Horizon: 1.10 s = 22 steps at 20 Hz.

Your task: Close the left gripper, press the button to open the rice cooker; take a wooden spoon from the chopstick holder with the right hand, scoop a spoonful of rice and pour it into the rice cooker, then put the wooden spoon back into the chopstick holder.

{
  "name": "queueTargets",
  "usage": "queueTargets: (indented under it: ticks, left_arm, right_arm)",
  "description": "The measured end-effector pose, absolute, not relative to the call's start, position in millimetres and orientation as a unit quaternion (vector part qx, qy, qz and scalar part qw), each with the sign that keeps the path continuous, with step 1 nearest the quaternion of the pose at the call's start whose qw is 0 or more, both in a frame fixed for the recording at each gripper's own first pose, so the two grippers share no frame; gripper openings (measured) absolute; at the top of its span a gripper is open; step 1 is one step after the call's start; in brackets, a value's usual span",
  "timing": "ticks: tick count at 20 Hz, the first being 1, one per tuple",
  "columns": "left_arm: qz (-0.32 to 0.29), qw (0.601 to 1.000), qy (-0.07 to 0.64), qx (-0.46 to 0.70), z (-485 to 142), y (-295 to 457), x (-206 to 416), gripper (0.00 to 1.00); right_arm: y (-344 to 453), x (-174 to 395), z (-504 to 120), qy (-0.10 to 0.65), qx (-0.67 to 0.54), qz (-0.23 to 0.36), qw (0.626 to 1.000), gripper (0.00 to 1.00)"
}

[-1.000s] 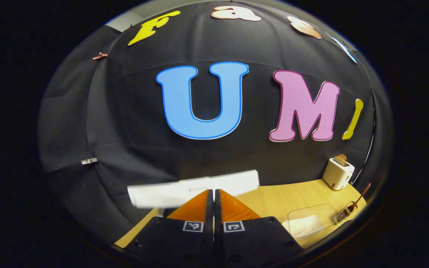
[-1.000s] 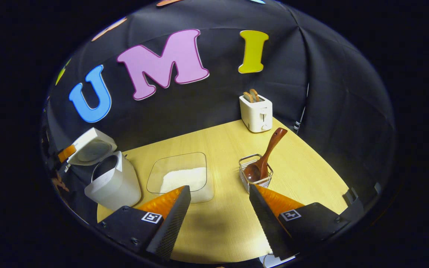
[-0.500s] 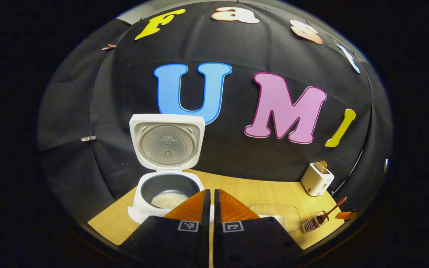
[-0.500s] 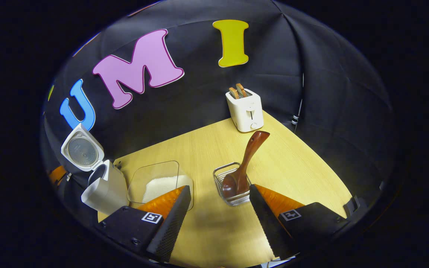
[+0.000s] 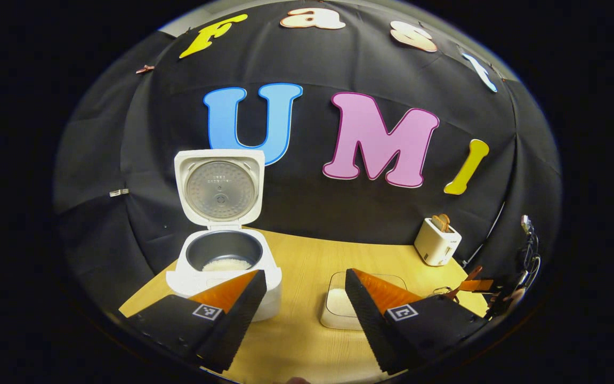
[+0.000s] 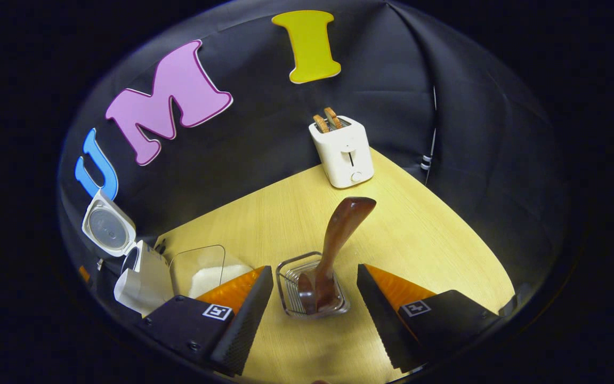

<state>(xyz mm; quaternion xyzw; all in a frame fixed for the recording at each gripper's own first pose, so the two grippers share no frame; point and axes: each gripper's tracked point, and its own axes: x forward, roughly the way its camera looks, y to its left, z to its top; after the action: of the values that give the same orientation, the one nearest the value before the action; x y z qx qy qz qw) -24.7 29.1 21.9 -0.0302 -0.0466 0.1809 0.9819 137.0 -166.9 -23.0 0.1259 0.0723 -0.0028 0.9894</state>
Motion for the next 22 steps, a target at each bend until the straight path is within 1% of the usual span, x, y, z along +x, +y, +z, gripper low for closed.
queueTargets:
  ticks: [7,10,11,12,13,14,15,16,17,18,19,20,21,22]
  left_arm:
    - [0.19,0.982,0.008,0.0,-11,31,-25,0.96]
    - [0.189,0.981,0.029,0.016,-20,28,-22,0.96]
    - [0.189,0.981,0.032,0.021,-19,26,-21,0.96]
    - [0.187,0.981,0.035,0.024,-19,24,-19,0.96]
    - [0.186,0.981,0.037,0.028,-18,21,-19,0.96]
    - [0.186,0.981,0.037,0.031,-17,19,-18,0.96]
    - [0.187,0.981,0.037,0.034,-16,18,-18,0.96]
    - [0.188,0.981,0.038,0.037,-17,16,-19,0.96]
    - [0.189,0.98,0.039,0.039,-18,15,-19,0.96]
    - [0.191,0.98,0.041,0.04,-21,14,-21,0.99]
    - [0.193,0.979,0.043,0.039,-23,13,-23,0.97]
    - [0.196,0.979,0.045,0.035,-27,13,-24,0.96]
    - [0.198,0.979,0.047,0.03,-30,13,-26,0.96]
    - [0.2,0.978,0.048,0.024,-32,13,-28,0.96]
  right_arm:
    - [-171,193,-27,0.078,0.135,0.011,0.988,0.99]
    - [-172,217,-25,0.071,0.113,0.005,0.991,0.98]
    - [-170,224,-26,0.075,0.111,0.007,0.991,0.83]
    - [-165,229,-26,0.079,0.12,0.015,0.99,0.96]
    - [-161,232,-27,0.085,0.133,0.022,0.987,0.94]
    - [-160,235,-28,0.088,0.139,0.024,0.986,0.71]
    - [-159,236,-31,0.091,0.14,0.025,0.986,0.69]
    - [-158,236,-32,0.095,0.14,0.028,0.985,0.62]
    - [-158,236,-33,0.097,0.139,0.025,0.985,0.58]
    - [-162,235,-32,0.096,0.137,0.019,0.986,0.43]
    - [-165,235,-31,0.094,0.136,0.014,0.986,0.28]
    - [-167,234,-31,0.092,0.135,0.01,0.987,0.13]
    - [-167,231,-31,0.096,0.136,0.011,0.986,0.1]
    - [-166,229,-33,0.101,0.138,0.015,0.985,0.08]
